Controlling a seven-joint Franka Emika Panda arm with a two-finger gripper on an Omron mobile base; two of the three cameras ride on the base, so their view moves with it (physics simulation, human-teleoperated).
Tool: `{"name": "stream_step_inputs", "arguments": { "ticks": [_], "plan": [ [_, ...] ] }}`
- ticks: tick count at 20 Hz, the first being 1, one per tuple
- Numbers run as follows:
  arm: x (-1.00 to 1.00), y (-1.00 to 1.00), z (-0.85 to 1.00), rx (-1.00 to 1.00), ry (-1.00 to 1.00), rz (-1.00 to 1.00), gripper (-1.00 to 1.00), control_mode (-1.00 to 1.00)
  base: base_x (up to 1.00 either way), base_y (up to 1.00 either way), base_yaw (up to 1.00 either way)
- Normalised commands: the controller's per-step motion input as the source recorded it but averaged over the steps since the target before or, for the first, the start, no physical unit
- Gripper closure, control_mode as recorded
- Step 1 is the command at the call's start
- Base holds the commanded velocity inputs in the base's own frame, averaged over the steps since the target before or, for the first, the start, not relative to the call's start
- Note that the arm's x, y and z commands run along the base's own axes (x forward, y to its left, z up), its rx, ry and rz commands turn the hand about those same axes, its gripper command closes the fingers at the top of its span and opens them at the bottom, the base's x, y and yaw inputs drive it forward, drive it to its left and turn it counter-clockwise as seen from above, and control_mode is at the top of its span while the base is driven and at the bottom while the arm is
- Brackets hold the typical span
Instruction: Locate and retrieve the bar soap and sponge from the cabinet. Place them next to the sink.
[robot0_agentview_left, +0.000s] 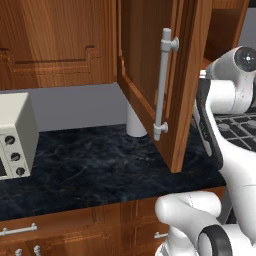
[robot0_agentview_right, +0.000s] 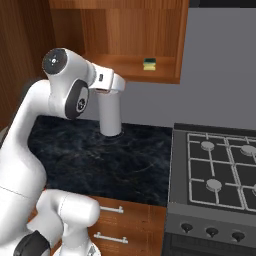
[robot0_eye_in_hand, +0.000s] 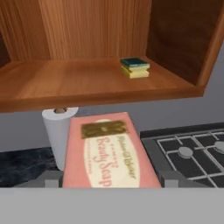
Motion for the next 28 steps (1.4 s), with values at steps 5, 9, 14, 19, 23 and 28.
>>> {"name": "stream_step_inputs", "arguments": {
  "ticks": [5,9,14,19,23,28],
  "plan": [
    [-1.00,0.00,0.19,0.05,0.14,0.00,1.00,-1.00,0.00,0.00,0.00],
    [-1.00,0.00,0.01,0.00,0.16,0.00,1.00,-1.00,0.00,0.00,0.00],
    [-0.93,0.02,-0.29,0.00,0.08,0.00,1.00,-1.00,0.00,0.00,0.00],
    [-0.50,0.00,-0.47,-0.01,0.00,0.00,1.00,-1.00,0.00,0.00,0.00],
    [-0.18,0.00,-0.16,-0.01,0.01,0.00,1.00,-1.00,0.00,0.00,0.00],
    [0.00,0.00,0.00,0.00,0.00,0.00,1.00,-1.00,0.00,0.00,0.00]
  ]
}}
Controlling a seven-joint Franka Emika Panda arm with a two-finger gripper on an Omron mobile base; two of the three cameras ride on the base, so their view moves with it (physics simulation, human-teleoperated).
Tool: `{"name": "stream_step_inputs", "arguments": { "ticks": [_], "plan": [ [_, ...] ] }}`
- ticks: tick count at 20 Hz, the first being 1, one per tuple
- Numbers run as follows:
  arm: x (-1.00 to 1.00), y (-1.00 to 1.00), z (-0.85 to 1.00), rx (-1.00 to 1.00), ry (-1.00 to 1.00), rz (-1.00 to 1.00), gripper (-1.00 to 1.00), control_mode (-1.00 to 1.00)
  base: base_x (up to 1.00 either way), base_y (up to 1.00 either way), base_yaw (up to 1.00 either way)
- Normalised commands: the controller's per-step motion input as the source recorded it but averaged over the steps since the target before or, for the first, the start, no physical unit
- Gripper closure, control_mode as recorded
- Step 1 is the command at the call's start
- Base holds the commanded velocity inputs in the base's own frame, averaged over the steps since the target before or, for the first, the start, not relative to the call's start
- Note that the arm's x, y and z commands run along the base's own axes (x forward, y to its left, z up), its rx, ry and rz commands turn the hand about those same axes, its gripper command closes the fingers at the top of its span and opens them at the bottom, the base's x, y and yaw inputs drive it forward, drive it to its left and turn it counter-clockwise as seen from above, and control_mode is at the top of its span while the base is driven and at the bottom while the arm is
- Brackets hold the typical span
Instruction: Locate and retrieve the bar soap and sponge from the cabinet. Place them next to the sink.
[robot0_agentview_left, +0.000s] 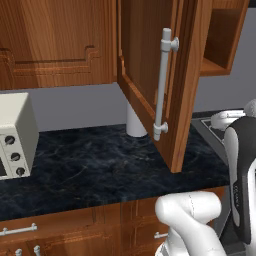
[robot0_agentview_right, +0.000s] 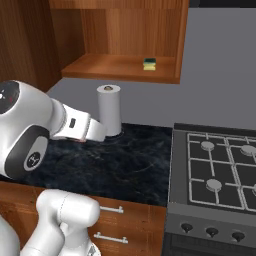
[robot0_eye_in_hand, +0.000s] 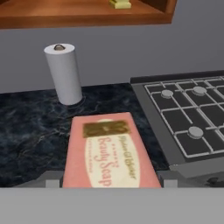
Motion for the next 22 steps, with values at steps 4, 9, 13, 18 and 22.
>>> {"name": "stream_step_inputs", "arguments": {
  "ticks": [4,9,13,18,22],
  "plan": [
    [0.00,0.00,0.00,0.00,0.00,0.00,1.00,-1.00,0.00,0.00,0.00],
    [-0.03,-0.04,0.00,0.00,0.00,0.00,1.00,1.00,-0.07,-0.12,-0.17],
    [0.00,0.00,0.00,0.00,0.00,0.00,1.00,1.00,0.00,-0.03,-0.44],
    [0.00,0.00,0.00,0.00,0.00,0.00,1.00,1.00,0.00,-0.01,-0.49],
    [0.00,0.00,0.00,0.00,0.00,0.00,1.00,1.00,0.00,-0.13,-0.44]
  ]
}}
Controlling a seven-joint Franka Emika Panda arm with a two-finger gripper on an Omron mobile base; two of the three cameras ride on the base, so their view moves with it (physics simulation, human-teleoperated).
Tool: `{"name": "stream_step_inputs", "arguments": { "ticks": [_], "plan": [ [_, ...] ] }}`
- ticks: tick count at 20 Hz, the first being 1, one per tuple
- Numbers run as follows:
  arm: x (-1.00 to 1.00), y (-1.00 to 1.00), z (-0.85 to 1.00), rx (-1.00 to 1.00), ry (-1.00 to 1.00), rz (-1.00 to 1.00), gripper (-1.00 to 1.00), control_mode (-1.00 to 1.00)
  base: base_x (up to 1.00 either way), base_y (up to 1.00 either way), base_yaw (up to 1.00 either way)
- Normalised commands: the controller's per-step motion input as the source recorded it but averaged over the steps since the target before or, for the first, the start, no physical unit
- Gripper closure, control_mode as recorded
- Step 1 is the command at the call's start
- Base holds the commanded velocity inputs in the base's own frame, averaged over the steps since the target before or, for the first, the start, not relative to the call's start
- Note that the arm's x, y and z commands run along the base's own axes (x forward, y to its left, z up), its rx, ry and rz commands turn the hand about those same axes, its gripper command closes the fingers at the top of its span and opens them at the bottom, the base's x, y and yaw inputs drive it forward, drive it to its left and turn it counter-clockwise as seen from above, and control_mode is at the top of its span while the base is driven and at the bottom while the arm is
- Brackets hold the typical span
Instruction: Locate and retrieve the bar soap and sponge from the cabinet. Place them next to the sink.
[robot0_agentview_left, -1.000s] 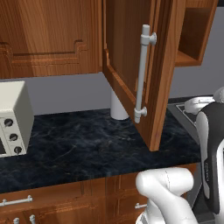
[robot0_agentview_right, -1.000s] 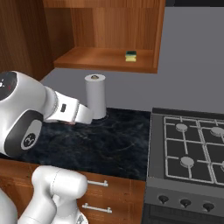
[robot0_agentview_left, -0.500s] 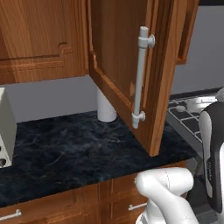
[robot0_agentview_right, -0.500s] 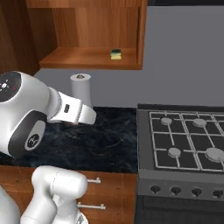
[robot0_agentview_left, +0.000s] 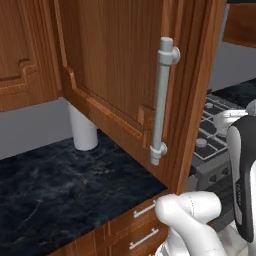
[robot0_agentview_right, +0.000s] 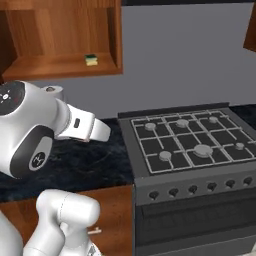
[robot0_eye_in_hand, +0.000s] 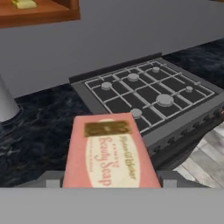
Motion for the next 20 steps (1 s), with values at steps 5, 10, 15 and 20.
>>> {"name": "stream_step_inputs", "arguments": {
  "ticks": [5,10,15,20],
  "plan": [
    [0.00,0.00,0.00,0.00,0.00,0.00,1.00,1.00,0.03,-0.34,-0.39],
    [0.00,0.00,0.00,0.00,0.00,0.00,1.00,1.00,0.05,-0.58,-0.31],
    [0.00,0.00,0.00,0.00,0.00,0.00,1.00,1.00,0.04,-0.70,-0.28],
    [0.00,0.00,0.00,0.00,0.00,0.00,1.00,1.00,0.03,-0.72,-0.27]
  ]
}}
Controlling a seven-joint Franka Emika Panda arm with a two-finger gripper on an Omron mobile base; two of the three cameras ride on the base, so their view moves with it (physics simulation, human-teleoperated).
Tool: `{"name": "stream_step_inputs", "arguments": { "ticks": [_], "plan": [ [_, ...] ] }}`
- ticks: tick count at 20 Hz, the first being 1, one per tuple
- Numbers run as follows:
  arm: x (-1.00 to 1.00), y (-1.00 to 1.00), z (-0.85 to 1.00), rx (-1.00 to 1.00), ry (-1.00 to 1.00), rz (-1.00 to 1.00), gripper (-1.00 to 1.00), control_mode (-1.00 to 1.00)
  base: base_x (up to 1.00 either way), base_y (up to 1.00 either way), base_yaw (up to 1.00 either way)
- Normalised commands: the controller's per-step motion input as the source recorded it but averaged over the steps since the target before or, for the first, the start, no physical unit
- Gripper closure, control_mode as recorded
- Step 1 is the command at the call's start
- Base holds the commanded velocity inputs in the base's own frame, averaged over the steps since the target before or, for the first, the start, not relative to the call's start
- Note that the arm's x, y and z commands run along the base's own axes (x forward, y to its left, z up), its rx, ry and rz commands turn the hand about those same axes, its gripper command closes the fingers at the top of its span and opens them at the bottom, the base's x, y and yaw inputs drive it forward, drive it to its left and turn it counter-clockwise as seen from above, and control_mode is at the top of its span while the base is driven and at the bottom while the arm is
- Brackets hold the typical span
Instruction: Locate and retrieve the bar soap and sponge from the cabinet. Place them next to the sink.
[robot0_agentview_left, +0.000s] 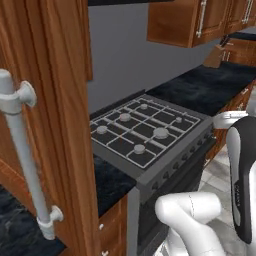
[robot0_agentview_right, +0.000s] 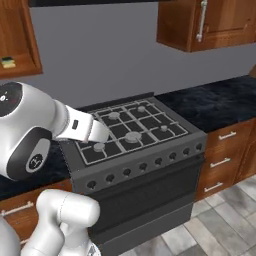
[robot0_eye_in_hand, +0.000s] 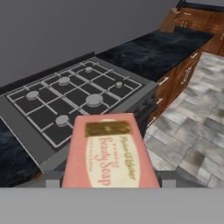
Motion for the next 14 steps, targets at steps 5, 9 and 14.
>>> {"name": "stream_step_inputs", "arguments": {
  "ticks": [5,9,14],
  "plan": [
    [0.00,0.00,0.00,0.00,0.00,0.00,1.00,1.00,0.02,-0.73,-0.27],
    [0.00,0.00,0.00,0.00,0.00,0.00,1.00,1.00,0.03,-0.59,-0.32],
    [0.00,0.00,0.00,0.00,0.00,0.00,1.00,1.00,0.01,-0.36,-0.40]
  ]
}}
